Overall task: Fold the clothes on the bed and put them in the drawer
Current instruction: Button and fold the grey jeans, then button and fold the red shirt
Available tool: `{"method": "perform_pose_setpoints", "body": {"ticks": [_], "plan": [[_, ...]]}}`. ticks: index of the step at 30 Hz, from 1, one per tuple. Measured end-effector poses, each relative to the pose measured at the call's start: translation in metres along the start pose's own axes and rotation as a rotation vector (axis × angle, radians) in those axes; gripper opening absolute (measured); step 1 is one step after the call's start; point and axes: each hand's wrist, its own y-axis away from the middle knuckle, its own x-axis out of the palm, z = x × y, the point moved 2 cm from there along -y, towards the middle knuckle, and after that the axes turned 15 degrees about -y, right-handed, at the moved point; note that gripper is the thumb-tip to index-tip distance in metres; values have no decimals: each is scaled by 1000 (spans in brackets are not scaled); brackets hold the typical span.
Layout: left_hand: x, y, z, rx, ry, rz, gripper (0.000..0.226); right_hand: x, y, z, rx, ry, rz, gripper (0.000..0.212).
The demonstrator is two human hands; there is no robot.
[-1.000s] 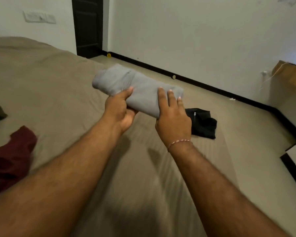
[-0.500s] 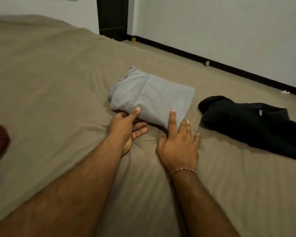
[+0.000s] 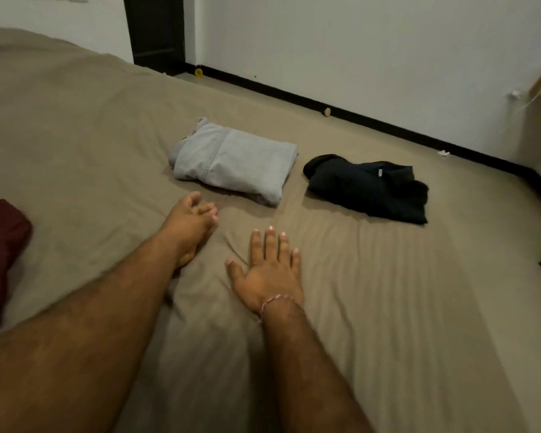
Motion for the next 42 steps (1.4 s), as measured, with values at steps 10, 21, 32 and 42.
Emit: {"method": "perform_pose_setpoints", "body": {"ticks": [10, 21, 32, 42], "plan": [[-65, 215, 71, 194, -542, 29, 71, 53, 237, 35, -50, 15, -33, 80], [-159, 447, 94, 36, -321, 91, 49, 77, 431, 97, 95, -12, 114, 75], [-322, 589, 39, 202, -189, -650, 33, 88, 471, 280, -89, -710, 159, 58], [-438, 613, 81, -250, -531, -684, 60, 127, 521, 390, -428, -527, 363, 44]]}}
